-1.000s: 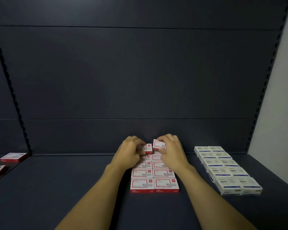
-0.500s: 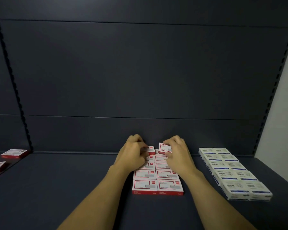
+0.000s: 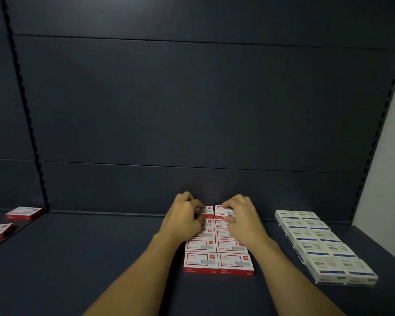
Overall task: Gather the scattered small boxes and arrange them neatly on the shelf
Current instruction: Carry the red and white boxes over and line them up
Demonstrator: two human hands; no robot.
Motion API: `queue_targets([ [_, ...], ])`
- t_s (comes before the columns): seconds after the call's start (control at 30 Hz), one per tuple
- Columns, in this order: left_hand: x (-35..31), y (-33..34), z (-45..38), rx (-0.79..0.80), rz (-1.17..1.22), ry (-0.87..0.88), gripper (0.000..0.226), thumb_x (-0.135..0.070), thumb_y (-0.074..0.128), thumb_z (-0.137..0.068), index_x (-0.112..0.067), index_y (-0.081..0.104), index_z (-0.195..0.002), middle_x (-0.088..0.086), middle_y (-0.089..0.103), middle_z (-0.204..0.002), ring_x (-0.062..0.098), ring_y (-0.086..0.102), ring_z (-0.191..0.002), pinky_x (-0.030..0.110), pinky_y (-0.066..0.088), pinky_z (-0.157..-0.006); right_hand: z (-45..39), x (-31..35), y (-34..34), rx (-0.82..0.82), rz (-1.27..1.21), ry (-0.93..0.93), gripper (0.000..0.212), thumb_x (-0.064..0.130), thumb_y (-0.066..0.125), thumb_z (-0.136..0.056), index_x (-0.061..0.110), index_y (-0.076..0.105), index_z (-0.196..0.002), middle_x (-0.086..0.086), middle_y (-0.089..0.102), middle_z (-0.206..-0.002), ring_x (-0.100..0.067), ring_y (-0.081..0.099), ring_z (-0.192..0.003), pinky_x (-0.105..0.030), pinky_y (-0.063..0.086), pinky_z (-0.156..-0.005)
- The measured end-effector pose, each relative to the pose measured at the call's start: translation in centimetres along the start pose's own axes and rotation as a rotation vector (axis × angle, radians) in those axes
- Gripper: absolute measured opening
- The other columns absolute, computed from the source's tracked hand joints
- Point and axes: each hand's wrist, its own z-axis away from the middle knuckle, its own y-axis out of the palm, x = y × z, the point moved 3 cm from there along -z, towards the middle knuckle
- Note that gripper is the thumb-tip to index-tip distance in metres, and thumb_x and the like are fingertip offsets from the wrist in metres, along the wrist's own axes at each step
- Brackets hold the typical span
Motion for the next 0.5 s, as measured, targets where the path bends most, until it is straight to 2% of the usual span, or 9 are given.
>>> queue_targets([
  [0.13,0.11,0.06,0.0,-0.015,0.01,0.02,0.033,-0.033,0.066,-0.094,-0.021,0.066,-0.125,-0.009,0.046,-0.115,0.008,0.045,-0.113,0.023,0.046,-0.093,-0.25,-0.13,0.23,0.002,-0.003,-0.012,0.034,0.008,0.071,-0.088,0.021,0.065,-0.119,0.011,0.048,-0.115,-0.001,0.042,-0.104,-0.008,0.035,-0.085],
  [0.33,0.22,0.32,0.03,-0.019,0.023,0.023,0.033,-0.034,0.066,-0.094,-0.021,0.066,-0.125,-0.01,0.043,-0.114,0.007,0.042,-0.113,0.024,0.044,-0.096,-0.33,-0.12,0.29,-0.006,0.049,0.006,0.031,0.016,0.068,-0.093,0.023,0.068,-0.123,0.01,0.045,-0.12,-0.008,0.04,-0.113,-0.021,0.04,-0.101],
  [0.5,0.35,0.68,0.0,-0.012,0.023,0.015,0.034,-0.035,0.065,-0.095,-0.022,0.065,-0.126,-0.011,0.043,-0.114,0.006,0.041,-0.113,0.022,0.042,-0.097,-0.23,-0.13,0.25,-0.003,0.087,0.023,0.031,0.022,0.065,-0.095,0.03,0.066,-0.125,0.011,0.05,-0.121,-0.011,0.039,-0.113,-0.025,0.04,-0.099],
])
